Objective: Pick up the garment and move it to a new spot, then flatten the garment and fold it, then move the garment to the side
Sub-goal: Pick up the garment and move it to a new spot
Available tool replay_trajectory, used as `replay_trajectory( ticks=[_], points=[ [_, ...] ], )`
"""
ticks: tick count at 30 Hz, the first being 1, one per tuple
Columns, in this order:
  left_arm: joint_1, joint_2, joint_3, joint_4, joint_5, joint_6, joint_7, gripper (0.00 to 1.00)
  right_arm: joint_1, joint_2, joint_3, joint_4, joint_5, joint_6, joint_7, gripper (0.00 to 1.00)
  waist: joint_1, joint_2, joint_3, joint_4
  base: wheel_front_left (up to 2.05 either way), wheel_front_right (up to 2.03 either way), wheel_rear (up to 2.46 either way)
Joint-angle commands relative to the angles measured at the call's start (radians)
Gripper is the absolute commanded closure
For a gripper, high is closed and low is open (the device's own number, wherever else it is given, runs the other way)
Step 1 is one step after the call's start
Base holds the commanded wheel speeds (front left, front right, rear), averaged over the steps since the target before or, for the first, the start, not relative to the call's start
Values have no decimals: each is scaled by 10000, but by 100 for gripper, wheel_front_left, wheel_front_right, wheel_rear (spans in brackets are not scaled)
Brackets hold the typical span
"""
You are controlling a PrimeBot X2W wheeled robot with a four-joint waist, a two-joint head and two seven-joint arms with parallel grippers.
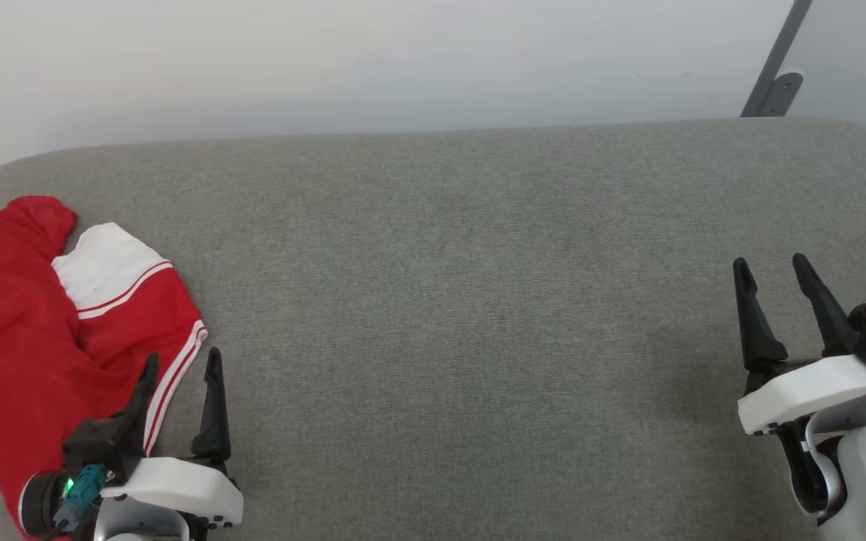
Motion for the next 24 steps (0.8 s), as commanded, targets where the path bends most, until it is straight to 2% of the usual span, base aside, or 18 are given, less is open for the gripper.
replay_trajectory(
  ticks=[1, 8, 16, 22, 24],
  points=[
    [-121, -3, 36, 6, 207, -38, -80, 0, 32, -26, -42, -65, -116, 3, -125, 0, 0, 0, 6, 71, 0, 0, 0],
    [-2, -183, 289, 159, 474, -41, -217, 0, 339, 140, -175, -164, -398, 2, -241, 0, 0, 0, -20, 856, 0, 0, 0],
    [531, -366, 697, 104, 703, -67, -327, 0, 534, 540, 453, -130, -712, 2, -353, 0, 0, 0, -45, 2894, 0, 0, 0],
    [1068, -464, 913, -152, 544, 0, -325, 0, 592, 665, 1207, -77, -640, 2, -353, 0, 0, 0, -117, 4074, 0, 0, 0],
    [1161, -473, 937, -202, 541, 39, -324, 0, 603, 677, 1362, -65, -635, 2, -353, 0, 0, 0, -139, 4239, 0, 0, 0]
  ],
)
